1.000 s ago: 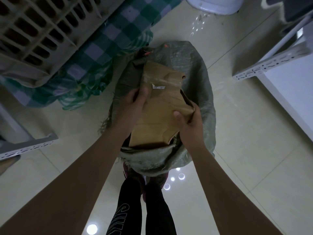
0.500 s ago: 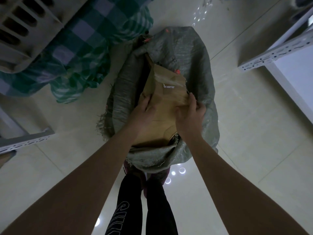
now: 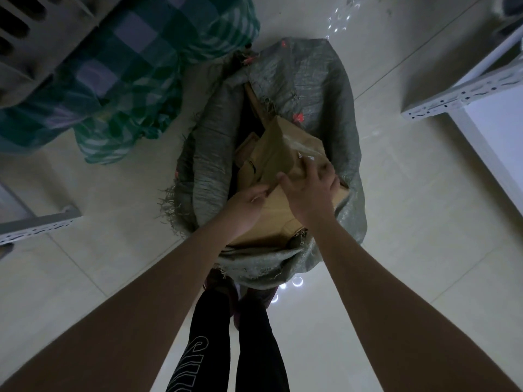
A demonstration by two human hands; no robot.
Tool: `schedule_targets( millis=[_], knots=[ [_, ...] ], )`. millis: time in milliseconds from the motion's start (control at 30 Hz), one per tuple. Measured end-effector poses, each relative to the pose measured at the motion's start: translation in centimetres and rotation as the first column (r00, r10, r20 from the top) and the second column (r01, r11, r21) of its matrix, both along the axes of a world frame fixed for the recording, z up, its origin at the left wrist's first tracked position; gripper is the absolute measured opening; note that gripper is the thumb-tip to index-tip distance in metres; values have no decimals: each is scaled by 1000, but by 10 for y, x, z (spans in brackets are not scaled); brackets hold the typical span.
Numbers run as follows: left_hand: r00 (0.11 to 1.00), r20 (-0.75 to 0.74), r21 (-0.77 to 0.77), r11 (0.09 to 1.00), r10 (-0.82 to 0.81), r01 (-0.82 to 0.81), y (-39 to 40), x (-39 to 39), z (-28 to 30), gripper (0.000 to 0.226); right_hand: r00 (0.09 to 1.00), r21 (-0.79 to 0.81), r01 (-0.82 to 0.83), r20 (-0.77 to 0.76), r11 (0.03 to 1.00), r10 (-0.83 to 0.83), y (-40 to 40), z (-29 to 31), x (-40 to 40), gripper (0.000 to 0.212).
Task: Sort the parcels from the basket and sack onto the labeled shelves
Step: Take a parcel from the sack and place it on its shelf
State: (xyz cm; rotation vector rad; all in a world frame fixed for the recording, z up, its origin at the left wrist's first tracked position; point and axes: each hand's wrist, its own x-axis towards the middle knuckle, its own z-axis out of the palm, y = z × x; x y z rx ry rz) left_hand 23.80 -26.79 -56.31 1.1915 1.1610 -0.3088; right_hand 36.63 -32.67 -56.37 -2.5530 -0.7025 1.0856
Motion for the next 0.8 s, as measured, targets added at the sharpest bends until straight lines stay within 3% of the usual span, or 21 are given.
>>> schedule_targets(
  millis=[233, 400, 500, 600, 667, 733, 800],
  knots=[
    [986, -145, 64, 994, -81, 91, -5, -24, -16, 43, 975, -38, -32, 219, 999, 39, -9, -10, 19, 66],
    [970, -110, 10, 975, -218, 220, -14, -23, -13, 54, 941, -78, -154, 292, 985, 170, -1, -12, -3, 71],
    [963, -102, 33, 966, -251, 255, -16, -13, -9, 58, 950, 46, -64, 309, 997, 46, -8, -11, 2, 65],
    [968, -113, 80, 969, -224, 233, -14, 1, -10, 60, 904, 295, 287, 231, 911, -360, -26, -6, 17, 39],
    [977, -91, 115, 972, -194, 204, -12, 11, -11, 61, 861, 210, 450, 157, 868, -484, -39, -8, 29, 40],
    [980, -79, 158, 968, -185, 196, -10, 21, -10, 60, 882, 32, 471, -51, 882, -469, -48, -13, 37, 57],
    [980, -83, 199, 961, -180, 193, -9, 31, -7, 56, 849, 0, 484, -242, 875, -470, -48, -17, 40, 66]
  ],
)
